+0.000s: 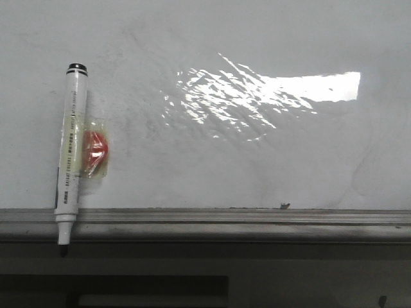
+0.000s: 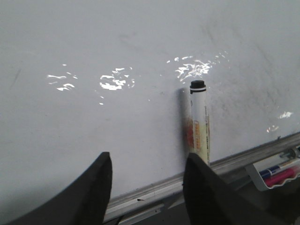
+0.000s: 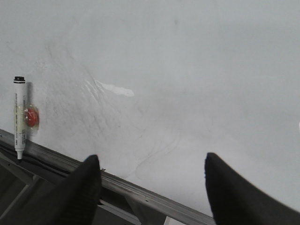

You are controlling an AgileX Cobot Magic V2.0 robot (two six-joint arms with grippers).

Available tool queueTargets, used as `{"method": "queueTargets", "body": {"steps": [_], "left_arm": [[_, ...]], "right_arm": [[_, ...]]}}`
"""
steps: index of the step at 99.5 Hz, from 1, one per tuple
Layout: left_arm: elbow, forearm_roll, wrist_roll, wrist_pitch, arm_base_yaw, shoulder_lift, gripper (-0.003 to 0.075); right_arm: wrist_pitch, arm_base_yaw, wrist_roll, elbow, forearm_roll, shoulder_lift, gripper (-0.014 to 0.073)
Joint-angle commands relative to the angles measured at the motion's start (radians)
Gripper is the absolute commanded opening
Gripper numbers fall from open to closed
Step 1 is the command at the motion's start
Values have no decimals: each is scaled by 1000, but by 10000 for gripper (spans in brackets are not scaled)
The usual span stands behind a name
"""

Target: Write number 9 on whiteboard

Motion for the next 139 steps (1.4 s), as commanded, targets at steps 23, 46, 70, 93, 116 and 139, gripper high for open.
{"method": "queueTargets", "body": {"steps": [23, 46, 70, 93, 116, 139], "left_arm": [[67, -110, 5, -66, -138, 94, 333], [71, -302, 136, -138, -226, 189, 333], [71, -352, 158, -285, -323, 278, 333], [71, -358, 163, -299, -422, 373, 333], [71, -359, 163, -441, -505, 452, 333], [71, -392, 163, -514, -513, 501, 325]], "right_arm": [[-98, 9, -11, -34, -12, 18, 421], [-106, 9, -11, -34, -12, 18, 421], [-106, 9, -11, -34, -12, 18, 421], [-106, 9, -11, -34, -12, 18, 421], [-106, 9, -11, -34, -12, 18, 421], [-106, 9, -11, -34, -12, 18, 421]]}}
